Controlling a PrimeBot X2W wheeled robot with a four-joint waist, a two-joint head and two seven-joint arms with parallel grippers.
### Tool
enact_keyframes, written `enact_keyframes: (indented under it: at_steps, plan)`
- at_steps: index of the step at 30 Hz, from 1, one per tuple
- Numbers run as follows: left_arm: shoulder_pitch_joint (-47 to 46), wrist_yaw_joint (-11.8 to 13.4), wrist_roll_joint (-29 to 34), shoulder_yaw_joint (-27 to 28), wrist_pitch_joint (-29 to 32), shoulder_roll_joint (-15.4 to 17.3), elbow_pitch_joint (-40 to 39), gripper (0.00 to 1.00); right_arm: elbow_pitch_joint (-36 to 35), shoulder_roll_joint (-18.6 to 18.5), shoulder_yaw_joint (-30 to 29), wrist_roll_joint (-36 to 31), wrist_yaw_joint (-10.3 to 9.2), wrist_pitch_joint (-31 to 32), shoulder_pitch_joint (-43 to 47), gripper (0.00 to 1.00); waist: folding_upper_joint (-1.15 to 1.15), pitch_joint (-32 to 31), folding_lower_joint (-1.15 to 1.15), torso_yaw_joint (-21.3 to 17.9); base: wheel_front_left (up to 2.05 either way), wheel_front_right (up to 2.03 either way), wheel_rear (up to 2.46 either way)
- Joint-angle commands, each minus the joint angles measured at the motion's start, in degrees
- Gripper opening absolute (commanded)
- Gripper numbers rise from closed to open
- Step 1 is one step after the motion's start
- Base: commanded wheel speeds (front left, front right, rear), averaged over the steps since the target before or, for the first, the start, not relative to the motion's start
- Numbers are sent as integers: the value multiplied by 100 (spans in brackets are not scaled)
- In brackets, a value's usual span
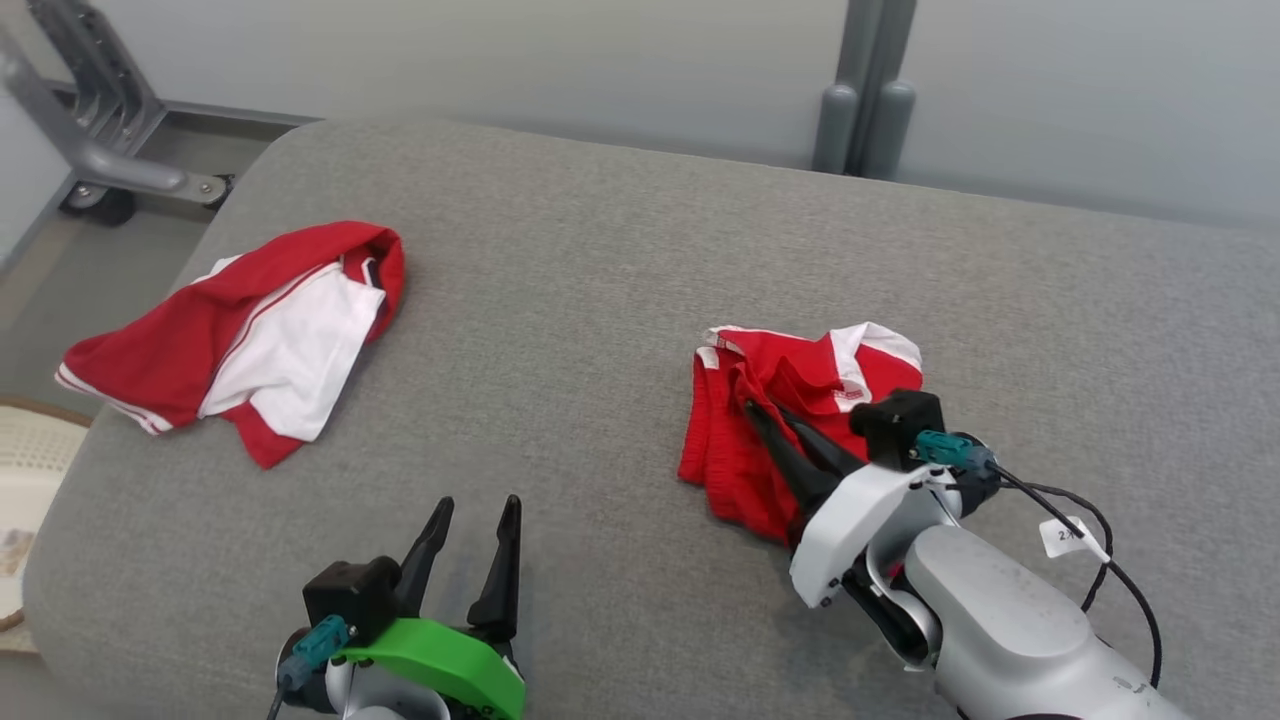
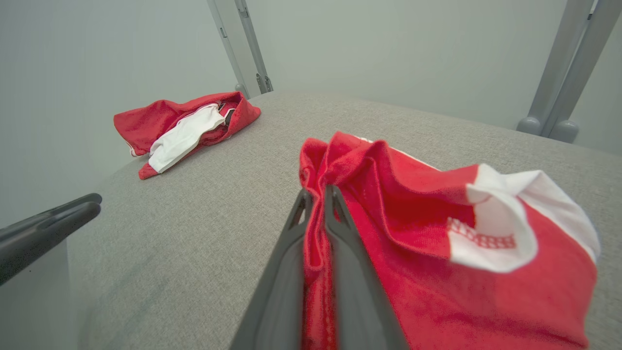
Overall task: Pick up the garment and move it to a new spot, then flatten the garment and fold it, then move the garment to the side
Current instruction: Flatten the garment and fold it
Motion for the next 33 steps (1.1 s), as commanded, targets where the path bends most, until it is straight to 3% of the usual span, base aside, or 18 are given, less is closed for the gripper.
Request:
enact_keyframes:
  at_steps: [1,3,4,5,6,11,18,24,33]
  plan:
    - [85,3,-27,14,-2,14,2,100,85,28,77,47,-7,1,-103,0,0,67,0,328,0,0,0]
    - [84,2,-43,11,-3,12,20,100,268,106,230,95,-7,1,-229,0,0,105,0,437,0,0,0]
    - [89,3,-57,18,-3,13,30,100,349,138,264,109,-7,1,-298,10,0,119,0,477,0,0,0]
    - [92,3,-66,9,-3,12,37,100,442,163,288,116,-7,1,-339,49,0,129,0,513,0,0,0]
    - [94,2,-79,7,-3,12,40,100,535,186,300,119,-7,1,-371,100,0,138,0,541,0,0,0]
    - [106,2,-26,73,-2,12,10,100,678,290,190,118,-7,1,-471,100,0,124,0,534,0,0,0]
    - [149,2,184,278,-2,14,-54,100,-25,218,-393,-65,-7,1,-96,100,0,-46,0,123,0,0,0]
    - [192,3,354,491,-2,15,-91,100,-409,106,-1170,-363,-7,1,455,100,0,-208,0,-250,0,0,0]
    - [376,8,836,978,-3,15,-249,100,-814,140,-2843,-1369,-7,2,1515,100,0,-370,0,-828,0,0,0]
